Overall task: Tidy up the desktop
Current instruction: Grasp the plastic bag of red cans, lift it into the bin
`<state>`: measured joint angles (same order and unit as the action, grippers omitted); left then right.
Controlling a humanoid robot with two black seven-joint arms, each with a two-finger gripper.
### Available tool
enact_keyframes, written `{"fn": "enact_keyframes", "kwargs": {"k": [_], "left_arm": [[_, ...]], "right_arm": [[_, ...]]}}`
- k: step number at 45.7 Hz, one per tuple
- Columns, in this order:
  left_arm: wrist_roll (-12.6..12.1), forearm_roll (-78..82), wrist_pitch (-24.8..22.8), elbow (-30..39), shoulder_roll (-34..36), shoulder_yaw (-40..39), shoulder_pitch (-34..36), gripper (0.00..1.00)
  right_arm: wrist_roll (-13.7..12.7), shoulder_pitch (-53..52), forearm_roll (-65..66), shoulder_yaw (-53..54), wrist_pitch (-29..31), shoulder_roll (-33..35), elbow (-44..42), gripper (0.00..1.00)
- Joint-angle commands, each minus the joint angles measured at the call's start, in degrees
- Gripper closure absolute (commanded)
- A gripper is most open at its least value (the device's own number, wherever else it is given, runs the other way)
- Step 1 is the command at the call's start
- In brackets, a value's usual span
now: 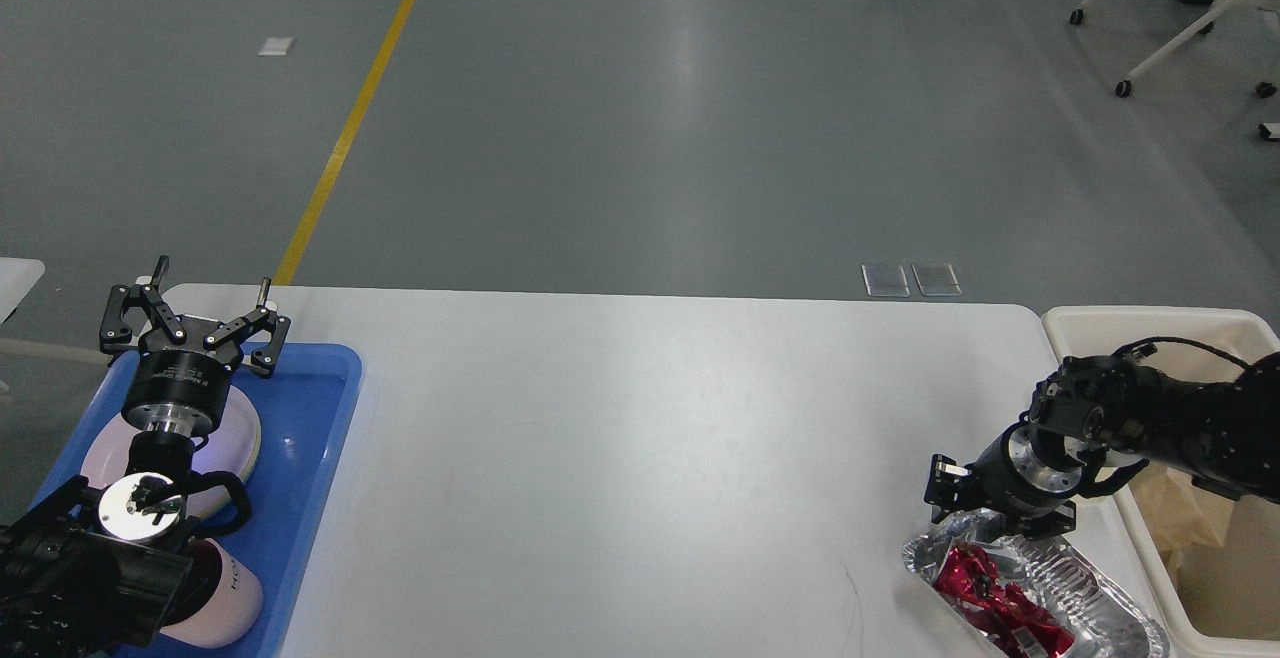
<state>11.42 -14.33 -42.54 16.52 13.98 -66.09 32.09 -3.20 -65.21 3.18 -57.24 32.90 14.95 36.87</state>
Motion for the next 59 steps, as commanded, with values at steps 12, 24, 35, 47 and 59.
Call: {"fn": "enact_keyframes", "kwargs": {"k": [12,24,35,47,59], "left_arm": [[0.0,0.0,0.0,0.0,0.0,0.0,0.0,0.04],[0.0,0.0,0.0,0.0,0.0,-0.1,0.0,0.04],[0.0,0.0,0.0,0.0,0.0,-0.1,0.0,0.04],[0.0,0.0,0.0,0.0,0.0,-0.1,0.0,0.04],[0.0,0.0,0.0,0.0,0.0,-0.4,0.0,0.04]], "right_arm": [[0.0,-4.2,-0.2,0.0,0.6,0.1,0.4,1.00],[-0.1,-11.5,-0.1,-0.9,0.9,4.1,8.9,1.00],[-1.5,-14.8,0.1,-2.3,4.5,6.0,10.0,1.00],[-1.7,-21.9,0.1,-9.0,4.6,7.2,13.6,1.00],[-1.7,-34.5,0.1,-11.2,7.9,7.7,15.3,1.00]]}}
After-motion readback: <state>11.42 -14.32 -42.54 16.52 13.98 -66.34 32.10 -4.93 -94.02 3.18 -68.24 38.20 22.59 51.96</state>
